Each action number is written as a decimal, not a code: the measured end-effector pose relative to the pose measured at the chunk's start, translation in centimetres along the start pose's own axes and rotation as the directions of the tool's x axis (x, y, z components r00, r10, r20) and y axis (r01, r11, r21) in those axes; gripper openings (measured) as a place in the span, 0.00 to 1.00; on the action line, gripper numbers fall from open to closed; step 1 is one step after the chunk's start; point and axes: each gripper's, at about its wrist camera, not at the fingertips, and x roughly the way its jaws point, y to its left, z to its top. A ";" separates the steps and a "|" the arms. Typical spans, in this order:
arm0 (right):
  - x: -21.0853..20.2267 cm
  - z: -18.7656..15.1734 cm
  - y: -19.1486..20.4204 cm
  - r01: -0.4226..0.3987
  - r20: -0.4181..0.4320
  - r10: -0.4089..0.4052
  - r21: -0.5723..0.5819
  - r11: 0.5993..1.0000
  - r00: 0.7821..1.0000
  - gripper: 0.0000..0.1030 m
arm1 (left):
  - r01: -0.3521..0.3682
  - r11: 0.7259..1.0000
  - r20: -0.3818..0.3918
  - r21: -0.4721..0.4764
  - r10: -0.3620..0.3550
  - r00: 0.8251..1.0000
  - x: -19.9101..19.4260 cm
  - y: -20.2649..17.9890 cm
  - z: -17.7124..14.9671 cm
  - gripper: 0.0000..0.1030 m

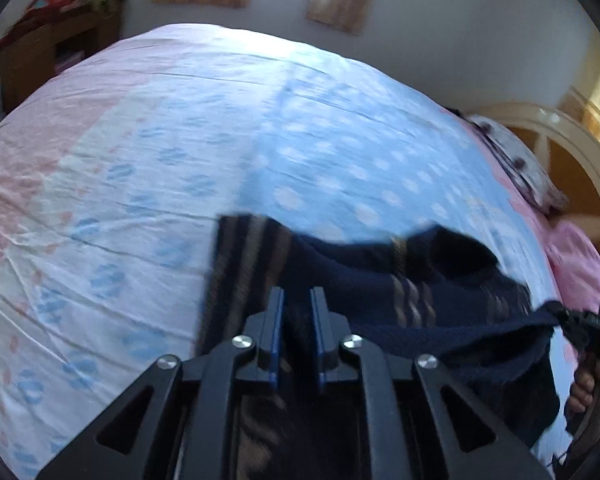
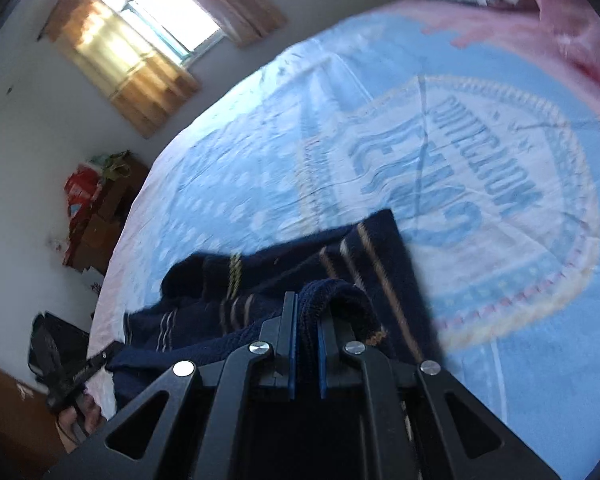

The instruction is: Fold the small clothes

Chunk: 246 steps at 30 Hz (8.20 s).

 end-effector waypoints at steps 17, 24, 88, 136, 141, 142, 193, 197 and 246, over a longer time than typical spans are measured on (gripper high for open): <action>-3.4 -3.9 0.0 0.123 0.082 -0.111 -0.150 0.981 0.990 0.62 | -0.073 0.988 0.042 0.135 0.068 0.997 -3.0 -0.9 -3.0 0.38; -2.7 -4.0 1.4 0.220 0.108 -0.197 -0.280 0.935 0.974 0.52 | -0.159 0.932 0.014 0.325 0.163 0.986 1.0 -4.9 -2.0 0.58; -0.8 -10.3 7.2 0.229 -0.001 -0.283 -0.588 0.776 0.959 0.38 | -0.093 0.992 0.304 -0.088 0.116 0.945 -6.4 3.2 -7.1 0.95; -6.2 -22.7 13.3 0.149 0.049 -0.165 -0.726 0.672 0.985 0.42 | -0.183 0.983 0.082 0.028 0.180 0.980 -10.3 9.6 -13.8 0.99; -2.7 -27.0 19.2 0.091 0.035 -0.116 -0.844 0.528 0.993 0.42 | -0.201 0.979 0.110 0.035 0.196 0.974 -12.0 12.2 -14.0 0.99; -2.1 -27.8 20.0 0.084 0.034 -0.108 -0.860 0.502 0.994 0.42 | -0.197 0.980 0.112 0.034 0.192 0.975 -12.3 12.6 -14.0 0.99; 8.2 -37.8 30.6 0.141 0.121 -0.103 -0.967 0.213 0.987 0.20 | 0.362 0.926 -0.168 0.103 -0.342 0.924 1.7 6.7 -1.6 0.97; 8.0 -38.3 30.8 0.152 0.133 -0.104 -0.967 0.203 0.986 0.20 | 0.363 0.924 -0.173 0.119 -0.340 0.924 2.5 6.3 -1.4 0.89; 3.7 -35.6 29.5 0.125 0.116 -0.050 -0.952 0.279 0.992 0.10 | 0.357 0.933 -0.164 0.050 -0.345 0.924 2.1 4.6 -1.3 0.13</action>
